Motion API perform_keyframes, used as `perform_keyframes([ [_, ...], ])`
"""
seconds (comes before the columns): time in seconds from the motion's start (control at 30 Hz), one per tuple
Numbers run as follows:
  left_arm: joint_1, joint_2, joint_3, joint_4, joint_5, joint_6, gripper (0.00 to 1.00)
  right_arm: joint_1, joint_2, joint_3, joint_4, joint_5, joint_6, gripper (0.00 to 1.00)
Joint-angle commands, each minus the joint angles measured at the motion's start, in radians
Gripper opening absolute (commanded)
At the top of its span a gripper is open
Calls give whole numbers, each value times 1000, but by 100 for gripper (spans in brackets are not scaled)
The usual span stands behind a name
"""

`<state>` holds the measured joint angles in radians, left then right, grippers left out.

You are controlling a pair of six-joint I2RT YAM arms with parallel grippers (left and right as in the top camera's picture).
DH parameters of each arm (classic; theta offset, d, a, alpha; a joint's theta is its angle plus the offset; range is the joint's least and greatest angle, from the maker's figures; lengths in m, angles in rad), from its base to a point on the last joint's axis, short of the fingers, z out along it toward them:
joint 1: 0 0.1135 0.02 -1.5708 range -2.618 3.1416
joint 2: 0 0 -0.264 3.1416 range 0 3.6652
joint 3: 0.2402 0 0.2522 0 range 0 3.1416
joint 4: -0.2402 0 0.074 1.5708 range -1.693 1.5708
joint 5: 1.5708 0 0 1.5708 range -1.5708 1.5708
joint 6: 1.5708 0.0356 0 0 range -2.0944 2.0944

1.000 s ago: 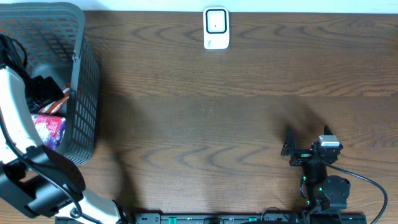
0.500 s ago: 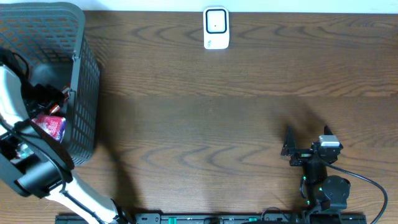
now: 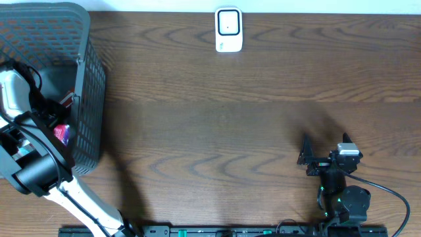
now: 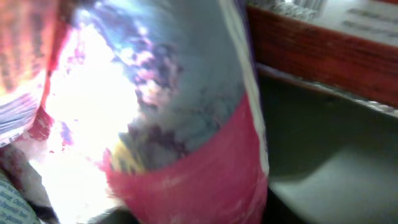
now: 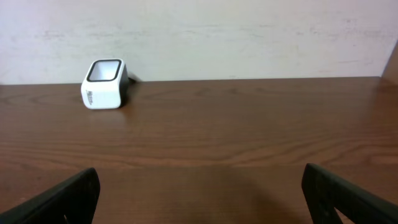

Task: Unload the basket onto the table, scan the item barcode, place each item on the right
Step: 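Grasp the purple-red floral packet with the left gripper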

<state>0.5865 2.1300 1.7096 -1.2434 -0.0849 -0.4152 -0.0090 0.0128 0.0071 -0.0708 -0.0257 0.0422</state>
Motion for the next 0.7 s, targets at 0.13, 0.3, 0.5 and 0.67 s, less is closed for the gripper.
perform_keyframes([
  [0.13,0,0,5,-48,-16,2,7,-16,-4,-1,-5,5,13,99],
  [0.3,-1,-88,90,-96,-5,-6,7,-16,-4,-1,-5,5,13,99],
  [0.5,-2,-289,140,-51,63,-6,7,-16,-4,-1,-5,5,13,99],
  [0.67,-2,-525,140,123,244,-6,7,-16,-4,-1,-5,5,13,99],
])
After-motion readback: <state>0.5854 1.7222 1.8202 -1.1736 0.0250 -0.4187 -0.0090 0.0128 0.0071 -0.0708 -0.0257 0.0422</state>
